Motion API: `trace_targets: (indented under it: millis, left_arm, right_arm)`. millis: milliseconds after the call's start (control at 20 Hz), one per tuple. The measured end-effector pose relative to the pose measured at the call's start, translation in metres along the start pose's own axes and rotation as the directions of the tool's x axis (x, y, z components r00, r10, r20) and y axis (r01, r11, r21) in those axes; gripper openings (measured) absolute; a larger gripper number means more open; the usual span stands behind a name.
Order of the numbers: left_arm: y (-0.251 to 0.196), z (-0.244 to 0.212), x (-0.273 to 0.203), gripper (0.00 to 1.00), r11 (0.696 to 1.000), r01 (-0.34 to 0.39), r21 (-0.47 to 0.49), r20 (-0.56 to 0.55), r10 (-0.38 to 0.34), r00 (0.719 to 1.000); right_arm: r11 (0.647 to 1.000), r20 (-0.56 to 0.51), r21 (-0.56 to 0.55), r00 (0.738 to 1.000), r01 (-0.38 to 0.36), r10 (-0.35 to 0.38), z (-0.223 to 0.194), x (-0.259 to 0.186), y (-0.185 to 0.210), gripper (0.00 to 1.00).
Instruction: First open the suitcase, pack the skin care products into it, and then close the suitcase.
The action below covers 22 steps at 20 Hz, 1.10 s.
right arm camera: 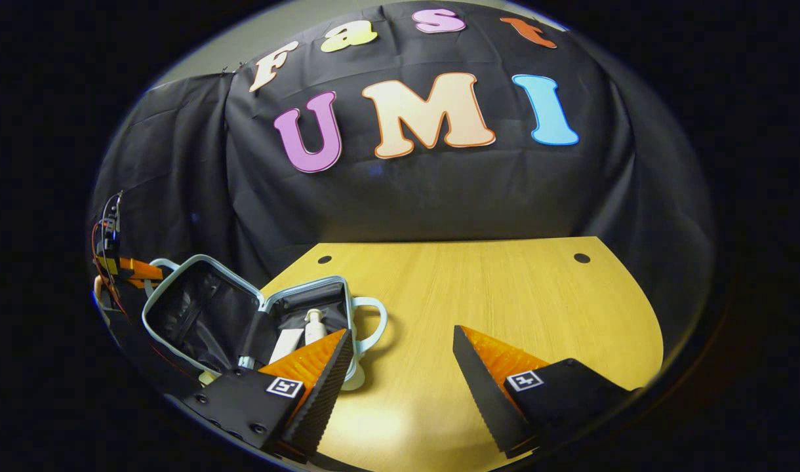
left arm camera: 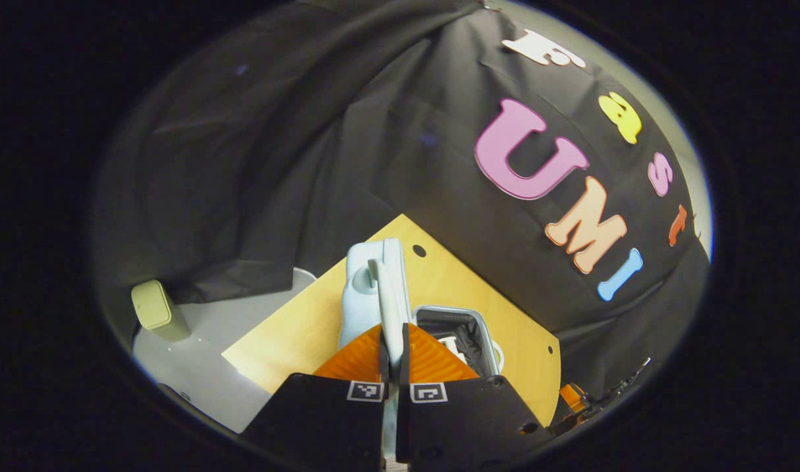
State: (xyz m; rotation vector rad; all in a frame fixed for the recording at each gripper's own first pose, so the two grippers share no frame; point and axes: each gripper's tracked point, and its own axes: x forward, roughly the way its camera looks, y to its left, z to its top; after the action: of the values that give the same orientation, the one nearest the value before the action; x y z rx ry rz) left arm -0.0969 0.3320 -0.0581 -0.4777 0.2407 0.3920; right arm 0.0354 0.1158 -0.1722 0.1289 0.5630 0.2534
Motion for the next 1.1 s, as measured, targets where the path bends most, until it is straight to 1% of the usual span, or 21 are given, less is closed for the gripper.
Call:
trace_targets:
  millis: [100, 250, 400, 450, 500, 550, 700, 850, 1000, 1100]
  left_arm:
    - [-0.037, 0.0, 0.002, 0.0, 0.999, 0.025, 0.039, 0.001, -0.025, 1.0]
    - [-0.093, -0.006, 0.01, 0.0, 0.995, 0.067, 0.079, 0.007, -0.067, 0.998]
    - [-0.148, -0.023, 0.029, 0.0, 0.986, 0.104, 0.132, -0.013, -0.103, 0.995]
    - [-0.165, -0.032, 0.035, 0.0, 0.982, 0.115, 0.147, -0.026, -0.112, 0.993]
    - [-0.182, -0.042, 0.045, 0.0, 0.979, 0.126, 0.163, -0.05, -0.12, 0.992]
    - [-0.198, -0.051, 0.054, 0.01, 0.977, 0.129, 0.168, -0.065, -0.12, 0.991]
    - [-0.236, -0.082, 0.092, 0.01, 0.971, 0.121, 0.205, -0.119, -0.098, 0.988]
    - [-0.262, -0.123, 0.127, 0.01, 0.971, 0.112, 0.213, -0.188, -0.071, 0.98]
    - [-0.268, -0.159, 0.165, 0.01, 0.973, 0.059, 0.224, -0.233, -0.005, 0.973]
    - [-0.271, -0.181, 0.19, 0.01, 0.965, 0.02, 0.263, -0.26, 0.051, 0.964]
  right_arm:
    - [1.0, 0.004, -0.014, 1.0, 0.001, -0.001, 0.002, 0.0, -0.015, 0.96]
    - [0.999, 0.006, -0.037, 1.0, -0.022, 0.022, 0.002, -0.001, -0.031, 0.97]
    - [0.998, 0.001, -0.032, 0.999, -0.049, 0.049, -0.001, -0.004, -0.047, 0.97]
    - [0.998, 0.001, -0.026, 0.999, -0.053, 0.053, 0.0, -0.004, -0.053, 0.92]
    - [0.998, 0.004, -0.019, 0.998, -0.056, 0.056, 0.0, -0.005, -0.059, 0.97]
    - [0.998, 0.007, -0.013, 0.998, -0.056, 0.056, 0.001, -0.005, -0.067, 0.97]
    - [0.999, 0.012, -0.006, 0.999, -0.044, 0.044, 0.001, -0.007, -0.091, 0.97]
    - [1.0, 0.016, -0.001, 0.999, -0.03, 0.03, 0.0, -0.012, -0.112, 0.96]
    - [0.999, 0.01, 0.013, 0.999, -0.035, 0.035, -0.003, -0.012, -0.122, 0.96]
    - [0.999, 0.008, 0.01, 0.999, -0.039, 0.038, -0.005, -0.01, -0.126, 0.96]
